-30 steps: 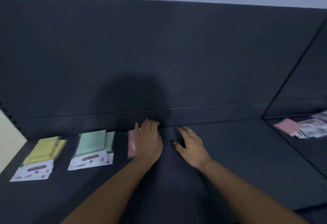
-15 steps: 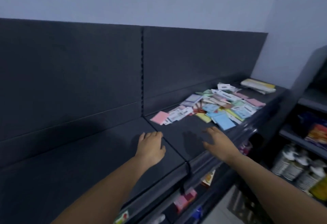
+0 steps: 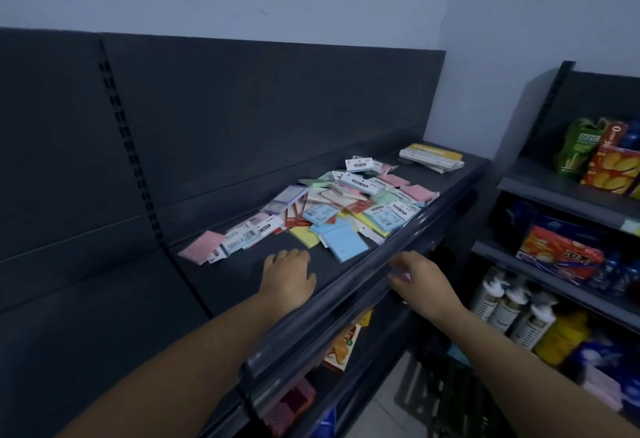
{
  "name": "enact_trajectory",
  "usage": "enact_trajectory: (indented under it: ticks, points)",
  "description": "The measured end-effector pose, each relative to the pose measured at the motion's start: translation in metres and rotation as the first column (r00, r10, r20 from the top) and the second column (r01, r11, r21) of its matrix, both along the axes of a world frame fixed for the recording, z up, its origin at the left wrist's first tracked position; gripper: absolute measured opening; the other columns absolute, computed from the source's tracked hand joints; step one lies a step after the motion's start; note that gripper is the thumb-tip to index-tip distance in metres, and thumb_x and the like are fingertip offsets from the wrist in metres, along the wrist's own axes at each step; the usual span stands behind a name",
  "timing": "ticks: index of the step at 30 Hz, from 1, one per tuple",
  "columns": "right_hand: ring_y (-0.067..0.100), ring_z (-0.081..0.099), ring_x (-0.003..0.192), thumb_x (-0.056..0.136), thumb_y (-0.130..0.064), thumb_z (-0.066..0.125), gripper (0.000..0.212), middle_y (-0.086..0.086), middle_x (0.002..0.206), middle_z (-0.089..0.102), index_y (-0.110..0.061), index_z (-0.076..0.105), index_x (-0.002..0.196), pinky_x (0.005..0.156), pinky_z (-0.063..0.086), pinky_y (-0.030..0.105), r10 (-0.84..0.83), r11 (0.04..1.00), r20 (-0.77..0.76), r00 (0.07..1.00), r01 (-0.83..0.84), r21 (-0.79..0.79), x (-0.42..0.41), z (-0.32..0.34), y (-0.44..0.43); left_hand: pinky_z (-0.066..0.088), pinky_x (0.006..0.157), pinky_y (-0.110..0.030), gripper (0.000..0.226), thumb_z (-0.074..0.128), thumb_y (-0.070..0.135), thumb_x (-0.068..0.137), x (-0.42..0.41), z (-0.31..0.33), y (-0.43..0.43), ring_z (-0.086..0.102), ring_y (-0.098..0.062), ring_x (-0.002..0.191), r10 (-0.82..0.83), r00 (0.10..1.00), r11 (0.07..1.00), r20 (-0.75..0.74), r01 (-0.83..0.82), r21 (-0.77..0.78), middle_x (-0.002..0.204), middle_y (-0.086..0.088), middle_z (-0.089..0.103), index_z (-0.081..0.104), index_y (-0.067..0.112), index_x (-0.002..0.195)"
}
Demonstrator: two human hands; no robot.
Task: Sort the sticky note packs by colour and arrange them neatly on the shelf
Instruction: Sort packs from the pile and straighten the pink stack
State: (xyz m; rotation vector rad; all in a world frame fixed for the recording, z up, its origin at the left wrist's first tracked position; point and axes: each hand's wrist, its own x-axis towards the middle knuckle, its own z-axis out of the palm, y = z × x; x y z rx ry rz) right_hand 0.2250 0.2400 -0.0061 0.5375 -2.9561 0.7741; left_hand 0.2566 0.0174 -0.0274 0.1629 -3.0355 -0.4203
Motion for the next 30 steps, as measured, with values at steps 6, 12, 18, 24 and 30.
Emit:
enact_trajectory:
  ticks: [6,12,18,24,30]
  points:
    - [0.019,0.053,0.113,0.091,-0.032,0.057,0.044,0.004,0.127,0.056,-0.010,0.051,0.129,0.086,0.041,0.025,0.035,0.999,0.079,0.996,-0.032,-0.041,-0.062,-0.011,-0.026,0.033,0.097,-0.036,0.030,0.040,0.030,0.096,-0.071,-0.005,0.000,0.045,-0.024,0.118,0.065,0.994,0.996,0.090,-0.070,0.054,0.122,-0.006,0.055,0.055,0.010,0.113]
    - [0.024,0.051,0.109,0.082,-0.058,0.056,0.065,0.009,0.121,0.055,-0.012,0.046,0.128,0.091,0.044,0.036,0.070,0.985,0.153,0.986,-0.093,0.145,-0.133,-0.030,-0.067,0.041,0.098,-0.041,0.047,0.047,0.038,0.091,-0.145,-0.021,0.002,0.044,-0.030,0.123,0.233,0.969,0.947,0.086,-0.246,0.205,0.136,-0.013,0.044,0.048,0.006,0.126]
    - [0.027,0.038,0.122,0.074,-0.062,0.061,0.084,0.008,0.130,0.041,-0.017,0.027,0.137,0.100,0.034,0.039,0.051,0.952,0.105,0.993,-0.081,0.296,-0.153,-0.050,-0.094,0.027,0.105,-0.040,0.073,0.055,0.049,0.085,-0.173,-0.033,0.021,0.031,-0.028,0.132,0.460,0.883,0.864,0.093,-0.469,0.184,0.142,-0.013,0.035,0.028,0.005,0.137]
    - [0.025,0.039,0.123,0.062,-0.055,0.078,0.100,0.009,0.132,0.040,-0.007,0.030,0.136,0.100,0.037,0.033,-0.006,0.985,0.326,0.945,-0.050,0.164,-0.180,-0.049,-0.090,0.023,0.107,-0.044,0.092,0.074,0.054,0.065,-0.191,-0.038,0.012,0.028,-0.029,0.134,0.511,0.822,0.725,0.250,-0.569,0.387,0.143,-0.005,0.039,0.032,0.019,0.140]
    - [0.024,0.045,0.121,0.068,-0.027,0.083,0.082,0.007,0.129,0.040,-0.009,0.033,0.130,0.092,0.040,0.028,0.119,0.979,0.436,0.892,-0.033,-0.200,-0.190,-0.041,-0.078,0.047,0.097,-0.046,0.058,0.076,0.022,0.063,-0.201,-0.044,0.003,0.056,-0.030,0.109,0.499,0.772,0.307,0.394,-0.583,0.752,0.122,-0.009,0.060,0.058,0.010,0.117]
